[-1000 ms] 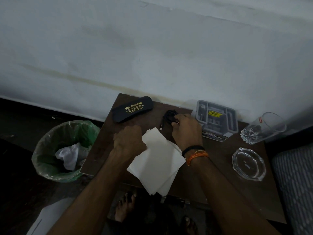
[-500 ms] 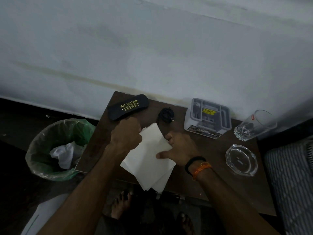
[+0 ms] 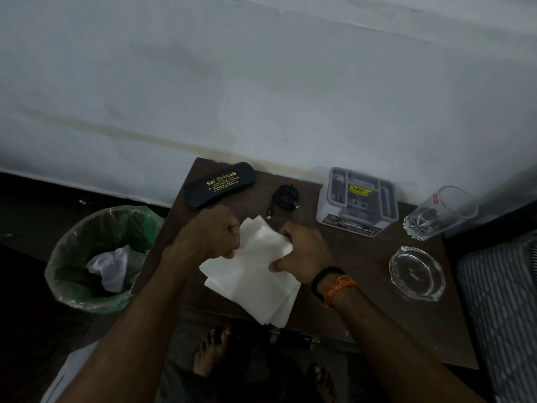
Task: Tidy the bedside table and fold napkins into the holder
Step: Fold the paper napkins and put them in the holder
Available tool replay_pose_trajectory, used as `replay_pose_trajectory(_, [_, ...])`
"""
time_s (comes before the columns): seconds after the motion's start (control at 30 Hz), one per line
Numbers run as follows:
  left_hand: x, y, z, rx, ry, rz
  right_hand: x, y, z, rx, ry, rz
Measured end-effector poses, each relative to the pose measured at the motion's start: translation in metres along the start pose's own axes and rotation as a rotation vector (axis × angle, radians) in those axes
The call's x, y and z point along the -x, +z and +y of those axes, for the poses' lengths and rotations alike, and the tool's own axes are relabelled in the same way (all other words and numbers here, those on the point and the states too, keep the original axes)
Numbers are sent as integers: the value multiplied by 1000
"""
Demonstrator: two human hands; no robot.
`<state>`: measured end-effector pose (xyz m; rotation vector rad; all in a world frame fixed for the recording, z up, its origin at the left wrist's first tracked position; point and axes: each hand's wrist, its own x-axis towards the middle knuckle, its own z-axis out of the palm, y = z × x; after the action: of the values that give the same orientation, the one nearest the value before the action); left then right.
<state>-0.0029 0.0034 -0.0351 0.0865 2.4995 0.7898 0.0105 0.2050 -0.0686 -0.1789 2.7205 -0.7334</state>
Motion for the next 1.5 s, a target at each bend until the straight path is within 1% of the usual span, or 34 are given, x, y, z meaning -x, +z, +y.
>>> replay_pose_trajectory(0.07, [-1,0,0,-9,-8,2,0,-2,0,8,-21,-6])
replay_pose_trajectory(0.13, [-2,-1,0,-26,-21,26,1,-8,0,-47,-46,-11])
replay_pose_trajectory(0.2, [-5,-2,-1,4,-31,77,3,-18,0,-181,-33,-50])
replay_pose_trajectory(0.3, [-7,-1,0,142,-17,178,9,-30,8,-361,-3,-94])
replay_pose_trajectory(0.4, [-10,2,7,325,-40,281,21,-42,21,-673,70,-35])
replay_pose_trajectory(0.43, [-9,2,12,399,-60,293,26,-46,24,-793,100,-17])
replay_pose_trajectory(0.5, [-5,3,27,589,-94,264,35,-52,32,-989,123,1])
replay_pose_trajectory(0.6, [6,6,52,904,-81,104,44,-60,42,-1142,140,26])
replay_pose_trajectory(0.67, [11,13,68,1002,0,-1,50,-62,47,-1214,161,34])
replay_pose_trajectory(0.7, [13,18,74,1025,44,-26,52,-63,48,-1253,168,33])
replay_pose_trajectory(0.77, [13,27,82,1037,83,-26,57,-65,49,-1325,168,42])
replay_pose_trajectory(0.87, [10,35,95,1018,91,6,69,-72,50,-1372,139,67])
replay_pose_trajectory(0.93, [10,40,105,1018,126,-3,80,-76,52,-1344,121,87])
replay_pose_trajectory(1.03, [10,48,115,1033,153,-70,96,-76,57,-1277,125,189])
replay_pose_trajectory(1.17, [4,58,118,1006,138,-159,108,-72,63,-1273,161,244])
replay_pose_trajectory(1.23, [3,59,119,978,125,-201,107,-75,67,-1287,181,219])
replay_pose_trajectory(1.33, [3,58,119,925,121,-215,102,-84,73,-1323,188,113])
replay_pose_trajectory(1.4, [2,56,120,915,115,-188,95,-88,76,-1315,178,83])
replay_pose_trajectory(1.5, [-1,57,123,940,130,-128,84,-91,81,-1285,162,91])
